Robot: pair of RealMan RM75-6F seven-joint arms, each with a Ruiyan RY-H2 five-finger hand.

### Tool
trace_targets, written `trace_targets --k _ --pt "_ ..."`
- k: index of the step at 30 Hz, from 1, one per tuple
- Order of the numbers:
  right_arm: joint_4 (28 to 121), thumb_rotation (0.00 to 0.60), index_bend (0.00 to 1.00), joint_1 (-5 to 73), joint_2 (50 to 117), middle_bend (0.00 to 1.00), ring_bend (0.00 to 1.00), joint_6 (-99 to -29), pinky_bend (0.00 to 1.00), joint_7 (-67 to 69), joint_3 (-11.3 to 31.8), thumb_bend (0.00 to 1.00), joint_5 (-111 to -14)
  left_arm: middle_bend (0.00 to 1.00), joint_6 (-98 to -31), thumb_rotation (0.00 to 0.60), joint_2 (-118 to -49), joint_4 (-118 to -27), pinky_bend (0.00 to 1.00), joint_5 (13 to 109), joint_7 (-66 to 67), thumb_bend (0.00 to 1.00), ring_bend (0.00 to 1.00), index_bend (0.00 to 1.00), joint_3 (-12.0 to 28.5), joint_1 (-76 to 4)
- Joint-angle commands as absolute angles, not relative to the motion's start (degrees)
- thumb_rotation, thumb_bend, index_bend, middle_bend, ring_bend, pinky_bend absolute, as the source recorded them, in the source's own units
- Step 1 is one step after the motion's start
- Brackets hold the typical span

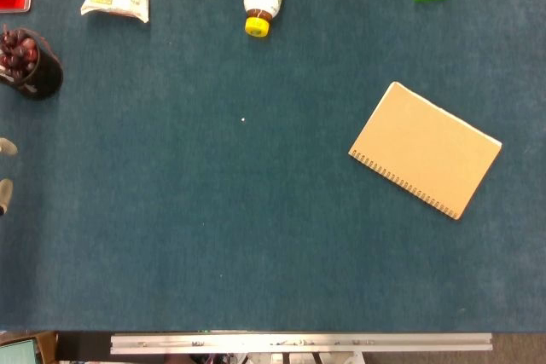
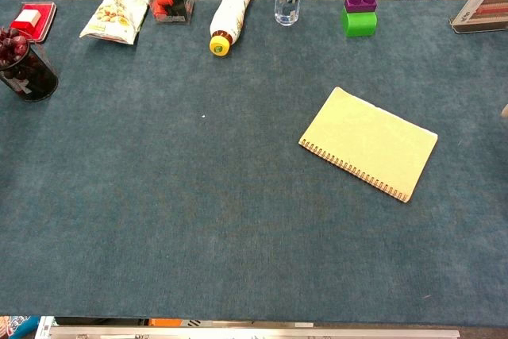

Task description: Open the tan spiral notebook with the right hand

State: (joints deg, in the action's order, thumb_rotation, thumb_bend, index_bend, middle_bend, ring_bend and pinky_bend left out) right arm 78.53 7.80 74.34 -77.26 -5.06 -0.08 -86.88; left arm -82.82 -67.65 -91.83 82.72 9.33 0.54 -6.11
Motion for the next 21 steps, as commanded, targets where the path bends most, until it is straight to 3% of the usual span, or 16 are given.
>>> trace_targets --k 1,21 --pt "78.6 0.600 0.41 7.8 74.3 0.18 0.14 -77.3 0.20 -5.0 -0.1 0.08 -87.0 0.11 -83.4 0.600 -67.7 -91.8 0.26 83.1 8.6 0.32 0.16 0.37 0.7 -5.9" --pt "79.5 0.600 0.39 7.5 74.5 0.18 0.14 -77.9 0.20 -6.0 -0.7 0.09 -87.7 0.11 -83.4 0.600 -67.5 -92.0 0.26 83.8 7.0 0.32 0.16 0.37 1.0 -5.7"
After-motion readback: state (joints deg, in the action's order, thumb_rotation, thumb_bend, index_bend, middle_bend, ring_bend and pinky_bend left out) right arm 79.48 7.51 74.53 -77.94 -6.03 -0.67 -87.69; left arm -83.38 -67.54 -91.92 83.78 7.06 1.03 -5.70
